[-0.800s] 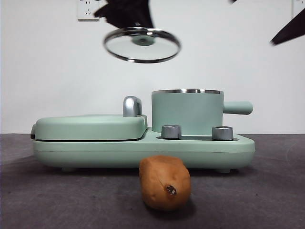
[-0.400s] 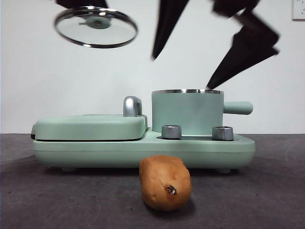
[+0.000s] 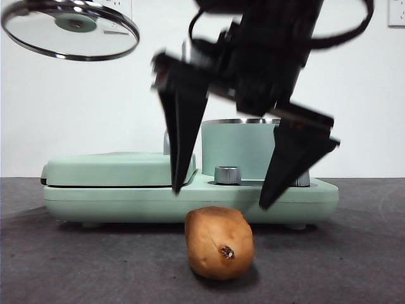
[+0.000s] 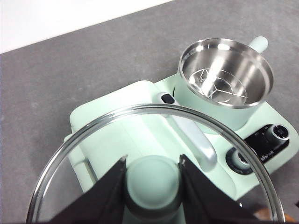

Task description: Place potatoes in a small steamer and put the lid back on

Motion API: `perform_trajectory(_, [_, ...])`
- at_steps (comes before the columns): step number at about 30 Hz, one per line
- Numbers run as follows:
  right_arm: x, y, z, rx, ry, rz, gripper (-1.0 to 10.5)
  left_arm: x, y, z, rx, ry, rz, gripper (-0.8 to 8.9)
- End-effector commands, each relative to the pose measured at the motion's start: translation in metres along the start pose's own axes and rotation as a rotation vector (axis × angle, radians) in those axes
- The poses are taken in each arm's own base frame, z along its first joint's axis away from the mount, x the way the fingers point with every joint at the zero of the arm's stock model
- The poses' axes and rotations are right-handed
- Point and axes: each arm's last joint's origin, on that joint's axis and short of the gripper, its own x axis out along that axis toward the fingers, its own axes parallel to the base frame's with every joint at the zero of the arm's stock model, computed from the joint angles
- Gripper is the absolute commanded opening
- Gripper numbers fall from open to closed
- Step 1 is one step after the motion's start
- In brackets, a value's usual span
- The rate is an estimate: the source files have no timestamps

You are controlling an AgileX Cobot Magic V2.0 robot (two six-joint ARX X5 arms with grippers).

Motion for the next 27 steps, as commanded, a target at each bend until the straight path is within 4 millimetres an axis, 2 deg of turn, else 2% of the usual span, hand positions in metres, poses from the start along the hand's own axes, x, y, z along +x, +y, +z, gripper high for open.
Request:
perform_trajectory(1, [0.014,0.006,0.003,0.0,0.026,-0.01,4.9,-0.007,-0.003,0.001,-0.002,-0.034,-0.006,0.14])
perform_trajectory(7, [0.037,0.003,0.003,0.008,0.089,-0.035,4.7,-0.013,-0.007,-0.001,0.004,-0.045,-0.015,0.14])
perform_trajectory(9, [0.04,0.003,0.003,0.007,0.106,-0.028,3.6,-0.013,-0.008,-0.001,0.007,-0.046,-0.019,0.14])
perform_trajectory(12, [0.041,0.004,0.003,0.005,0.116,-0.009,1.4,-0.013,-0.01,-0.001,0.011,-0.046,-0.025,0.14])
perform_trajectory(14, [0.041,0.004,0.004,0.004,0.112,0.002,0.9,-0.013,-0.01,-0.001,0.012,-0.046,-0.026,0.14])
perform_trajectory(16, [0.038,0.006,0.006,0.005,0.115,0.015,0.9,-0.013,-0.01,-0.001,0.013,-0.045,-0.026,0.14])
perform_trajectory(20, [0.019,0.009,0.021,-0.008,0.109,0.023,0.9,-0.013,-0.01,-0.001,0.019,-0.045,-0.025,0.14])
perform_trajectory(24, [-0.017,0.01,0.046,-0.029,0.069,0.024,0.9,-0.013,-0.01,-0.001,0.019,-0.045,-0.024,0.14])
perform_trajectory(27, [-0.049,0.001,0.067,-0.026,0.021,0.026,0.9,-0.013,-0.01,-0.001,0.019,-0.045,-0.024,0.14])
